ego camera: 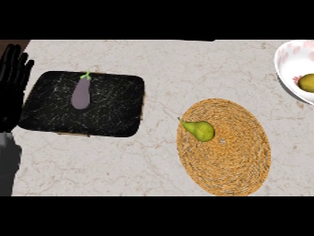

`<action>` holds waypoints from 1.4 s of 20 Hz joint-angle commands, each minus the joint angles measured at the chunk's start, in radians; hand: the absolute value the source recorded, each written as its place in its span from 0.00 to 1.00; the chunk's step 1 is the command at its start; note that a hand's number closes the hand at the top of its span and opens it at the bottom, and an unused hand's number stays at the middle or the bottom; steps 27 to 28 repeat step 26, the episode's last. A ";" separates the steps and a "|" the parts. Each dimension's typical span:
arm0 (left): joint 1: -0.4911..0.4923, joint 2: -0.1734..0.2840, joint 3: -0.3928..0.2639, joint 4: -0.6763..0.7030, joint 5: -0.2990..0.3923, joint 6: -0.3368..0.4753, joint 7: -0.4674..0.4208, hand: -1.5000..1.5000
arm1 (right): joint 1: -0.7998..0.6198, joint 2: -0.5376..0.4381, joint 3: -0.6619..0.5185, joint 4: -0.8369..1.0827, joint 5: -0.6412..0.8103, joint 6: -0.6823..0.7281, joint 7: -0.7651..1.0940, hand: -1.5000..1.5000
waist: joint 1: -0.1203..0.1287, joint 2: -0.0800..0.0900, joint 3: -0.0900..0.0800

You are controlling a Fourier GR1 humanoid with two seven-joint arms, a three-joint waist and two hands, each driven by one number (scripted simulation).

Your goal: Pick the lemon from the placemat and place it in the bowl

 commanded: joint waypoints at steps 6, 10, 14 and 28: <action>-0.001 -0.026 -0.027 0.000 -0.015 0.006 -0.009 0.50 | -0.001 -0.066 -0.205 -0.011 -0.198 -0.071 -0.008 0.00 | -0.002 0.005 0.001; -0.021 0.000 0.005 -0.017 0.007 0.006 0.013 0.50 | 0.080 -0.133 -0.257 0.008 -0.241 -0.078 -0.003 0.00 | 0.000 0.008 0.003; 0.014 0.022 0.031 -0.005 0.017 -0.014 -0.012 0.50 | 0.119 -0.244 -0.313 0.019 -0.296 0.037 0.002 0.00 | -0.008 0.009 0.005; 0.013 -0.005 0.007 -0.002 0.005 -0.007 -0.022 0.50 | 0.254 -0.323 -0.384 0.020 -0.366 0.183 -0.070 0.00 | -0.018 0.016 0.013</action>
